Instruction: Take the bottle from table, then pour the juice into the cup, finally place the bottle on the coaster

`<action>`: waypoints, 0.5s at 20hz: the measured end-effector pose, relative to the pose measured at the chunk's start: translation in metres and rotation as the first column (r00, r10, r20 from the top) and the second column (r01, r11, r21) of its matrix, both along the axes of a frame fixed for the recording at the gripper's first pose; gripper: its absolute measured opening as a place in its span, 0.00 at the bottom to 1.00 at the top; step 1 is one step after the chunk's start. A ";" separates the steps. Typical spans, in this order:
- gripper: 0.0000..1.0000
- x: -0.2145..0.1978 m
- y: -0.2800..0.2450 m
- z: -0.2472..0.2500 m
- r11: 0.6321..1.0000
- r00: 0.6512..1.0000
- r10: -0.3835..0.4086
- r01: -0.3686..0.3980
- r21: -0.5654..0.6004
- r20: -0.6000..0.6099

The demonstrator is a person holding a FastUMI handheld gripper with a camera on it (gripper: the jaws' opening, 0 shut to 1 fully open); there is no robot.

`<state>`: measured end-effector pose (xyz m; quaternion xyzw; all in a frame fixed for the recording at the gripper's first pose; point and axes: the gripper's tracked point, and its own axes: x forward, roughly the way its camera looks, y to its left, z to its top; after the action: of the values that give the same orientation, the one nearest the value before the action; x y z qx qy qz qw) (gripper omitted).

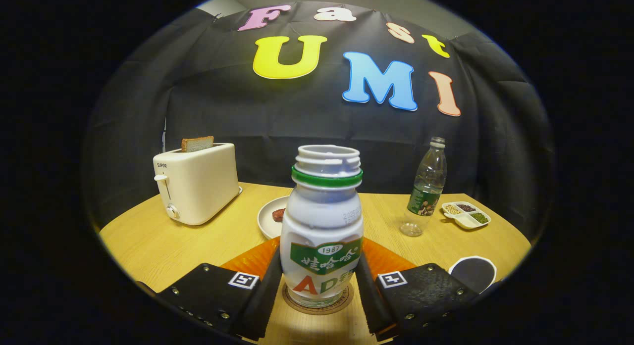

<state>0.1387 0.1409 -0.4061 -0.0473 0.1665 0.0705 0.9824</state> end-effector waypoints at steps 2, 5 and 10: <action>0.99 -0.003 0.009 0.004 0.999 0.999 0.047 -0.047 -0.014 0.011; 0.97 -0.003 0.006 0.029 0.998 0.997 0.047 -0.044 -0.053 0.064; 0.97 -0.006 -0.006 0.105 1.000 0.988 0.014 -0.013 -0.013 0.155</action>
<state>0.1324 0.1351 -0.3014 -0.0594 0.0899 0.0723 0.9915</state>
